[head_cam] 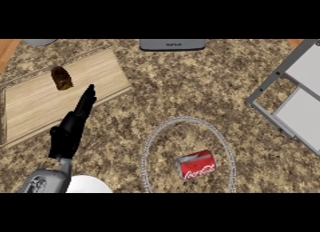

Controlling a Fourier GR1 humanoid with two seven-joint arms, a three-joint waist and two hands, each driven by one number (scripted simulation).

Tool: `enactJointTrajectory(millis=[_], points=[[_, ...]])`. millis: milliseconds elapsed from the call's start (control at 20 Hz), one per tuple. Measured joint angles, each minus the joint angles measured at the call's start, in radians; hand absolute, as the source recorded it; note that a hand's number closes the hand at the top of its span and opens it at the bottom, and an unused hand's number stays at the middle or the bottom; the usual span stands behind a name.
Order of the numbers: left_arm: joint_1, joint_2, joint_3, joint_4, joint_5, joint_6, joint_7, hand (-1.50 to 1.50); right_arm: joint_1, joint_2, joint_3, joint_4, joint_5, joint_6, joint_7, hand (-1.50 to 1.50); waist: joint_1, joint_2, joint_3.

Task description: Pick the tomato from the placemat and place it in the tiered shelf

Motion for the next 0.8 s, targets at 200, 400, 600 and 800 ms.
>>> enactJointTrajectory(millis=[200, 400, 600, 800], points=[[-0.029, 0.001, 0.017, 0.026, 0.004, -0.025, -0.011, 0.00, -0.085, -0.027, -0.069, 0.054, -0.047, 0.025, 0.108, 1.50, 0.016, 0.004, 0.000], [-0.035, -0.003, 0.025, 0.033, 0.003, -0.043, -0.016, 0.00, -0.200, -0.079, -0.077, 0.145, -0.049, 0.036, 0.177, 1.50, 0.028, 0.007, 0.001], [-0.022, -0.015, 0.029, 0.050, -0.004, -0.055, -0.046, 0.00, -0.310, -0.106, -0.063, 0.195, -0.019, 0.028, 0.231, 1.50, 0.033, 0.007, 0.001], [-0.046, -0.028, 0.031, 0.041, -0.013, -0.055, -0.015, 0.00, -0.421, -0.137, -0.003, 0.270, 0.063, 0.001, 0.209, 1.50, 0.038, 0.009, 0.001]])
